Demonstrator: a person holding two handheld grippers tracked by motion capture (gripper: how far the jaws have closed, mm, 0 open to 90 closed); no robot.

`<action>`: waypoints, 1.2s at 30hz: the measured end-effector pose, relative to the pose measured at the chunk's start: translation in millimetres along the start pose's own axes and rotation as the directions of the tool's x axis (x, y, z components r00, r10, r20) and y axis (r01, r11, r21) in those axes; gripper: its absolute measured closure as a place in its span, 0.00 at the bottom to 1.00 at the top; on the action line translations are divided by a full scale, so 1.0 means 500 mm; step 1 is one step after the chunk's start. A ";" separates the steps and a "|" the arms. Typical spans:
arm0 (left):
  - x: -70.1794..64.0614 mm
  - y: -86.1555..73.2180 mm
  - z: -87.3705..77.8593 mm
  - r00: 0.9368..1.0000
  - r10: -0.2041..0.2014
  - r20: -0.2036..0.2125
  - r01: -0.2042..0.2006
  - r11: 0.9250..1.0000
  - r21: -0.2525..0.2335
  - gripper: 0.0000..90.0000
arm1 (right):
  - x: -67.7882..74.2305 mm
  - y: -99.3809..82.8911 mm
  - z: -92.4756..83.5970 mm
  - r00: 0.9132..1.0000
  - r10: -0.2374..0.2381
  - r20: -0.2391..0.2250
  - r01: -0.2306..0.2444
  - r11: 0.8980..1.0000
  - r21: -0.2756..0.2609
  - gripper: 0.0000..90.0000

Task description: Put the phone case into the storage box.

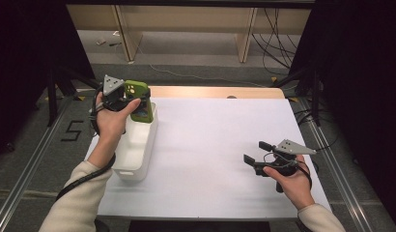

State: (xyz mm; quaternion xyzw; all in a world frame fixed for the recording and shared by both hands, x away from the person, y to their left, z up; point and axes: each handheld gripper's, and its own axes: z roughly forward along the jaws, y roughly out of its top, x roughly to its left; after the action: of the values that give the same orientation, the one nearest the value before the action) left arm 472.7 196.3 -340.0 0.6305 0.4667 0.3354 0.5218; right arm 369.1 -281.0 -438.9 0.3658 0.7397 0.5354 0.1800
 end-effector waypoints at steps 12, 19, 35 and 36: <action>0.008 -0.005 0.008 1.000 0.006 -0.007 -0.006 1.000 0.006 0.18 | -0.003 -0.002 -0.005 1.000 0.002 0.002 -0.002 1.000 0.005 0.18; 0.012 -0.011 0.009 1.000 0.004 -0.013 -0.004 1.000 0.014 0.18 | 0.001 -0.001 -0.001 1.000 -0.005 -0.002 0.005 1.000 0.001 0.18; 0.017 -0.018 0.019 1.000 0.001 -0.019 -0.001 1.000 0.025 0.18 | 0.002 -0.002 -0.002 1.000 -0.002 -0.006 0.002 1.000 0.003 0.18; 0.018 -0.018 0.020 1.000 0.002 -0.020 -0.001 1.000 0.027 0.18 | 0.001 -0.002 -0.002 1.000 -0.001 -0.004 0.001 1.000 0.004 0.18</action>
State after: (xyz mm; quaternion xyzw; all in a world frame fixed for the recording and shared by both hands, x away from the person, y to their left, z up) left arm 482.8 201.2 -351.9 0.6344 0.4758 0.3356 0.5085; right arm 367.9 -281.6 -439.6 0.3648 0.7412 0.5346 0.1782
